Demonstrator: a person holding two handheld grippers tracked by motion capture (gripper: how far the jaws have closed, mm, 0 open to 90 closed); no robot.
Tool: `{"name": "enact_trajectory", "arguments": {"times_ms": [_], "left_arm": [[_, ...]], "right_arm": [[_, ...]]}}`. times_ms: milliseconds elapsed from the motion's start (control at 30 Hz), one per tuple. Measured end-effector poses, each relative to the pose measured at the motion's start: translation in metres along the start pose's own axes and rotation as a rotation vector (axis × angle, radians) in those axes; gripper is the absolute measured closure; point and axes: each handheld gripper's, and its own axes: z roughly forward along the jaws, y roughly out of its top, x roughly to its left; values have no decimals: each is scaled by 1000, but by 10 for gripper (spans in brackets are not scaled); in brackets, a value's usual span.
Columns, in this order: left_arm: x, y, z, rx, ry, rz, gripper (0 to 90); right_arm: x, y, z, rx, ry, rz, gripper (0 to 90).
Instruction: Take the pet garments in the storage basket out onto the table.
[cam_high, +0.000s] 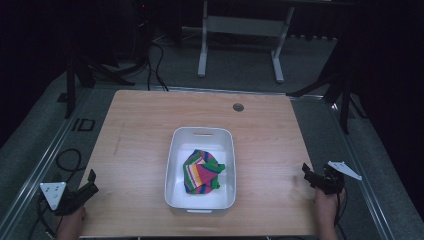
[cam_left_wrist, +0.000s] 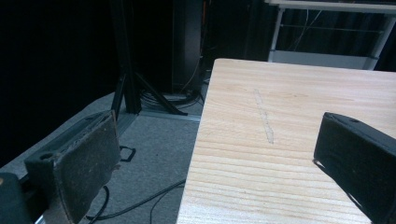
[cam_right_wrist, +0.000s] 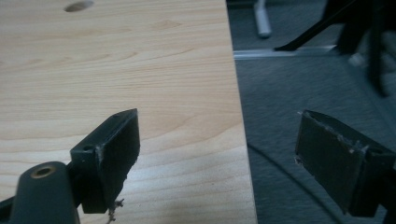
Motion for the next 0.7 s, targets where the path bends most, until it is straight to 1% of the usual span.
{"name": "enact_trajectory", "arguments": {"times_ms": [33, 67, 133, 167, 233, 267, 300, 333, 400, 467, 500, 533, 633, 667, 700], "left_arm": [[0, 0, 0, 0, 2, 1, 10], [0, 0, 0, 0, 2, 1, 9], [0, 0, 0, 1, 1, 4, 9], [0, 0, 0, 1, 1, 4, 10], [0, 0, 0, 1, 0, 1, 9], [0, 0, 0, 1, 0, 0, 9], [0, 0, 0, 1, 0, 0, 9], [0, 0, 0, 1, 0, 0, 9], [0, 0, 0, 1, 0, 0, 9], [0, 0, 0, 1, -2, 1, 9], [0, 0, 0, 1, -2, 2, 10], [0, 0, 0, 2, -2, 3, 9], [0, 0, 0, 5, -3, 2, 9], [0, 0, 0, 5, -4, 2, 9], [0, 0, 0, 4, -4, 1, 10]], "right_arm": [[-9, 0, 1, 9, 54, 32, 136], [-11, 1, 1, 19, 68, 27, 135], [-14, 2, 2, 55, 76, 8, 135], [-14, 2, 2, 55, 76, 8, 135], [-18, 1, 4, 103, 107, 7, 135], [-19, 2, 3, 120, 117, -8, 136], [-20, 2, 1, 109, 119, -24, 136], [-22, 3, -1, 108, 142, -36, 136], [-27, 5, -2, 133, 209, -58, 137], [-32, 9, -3, 170, 272, -112, 137], [-34, 12, -5, 176, 314, -169, 137], [-35, 15, -5, 189, 339, -200, 137], [-36, 24, -7, 262, 447, -310, 137], [-36, 26, -7, 289, 479, -340, 137], [-36, 28, -7, 315, 507, -358, 137]]}}
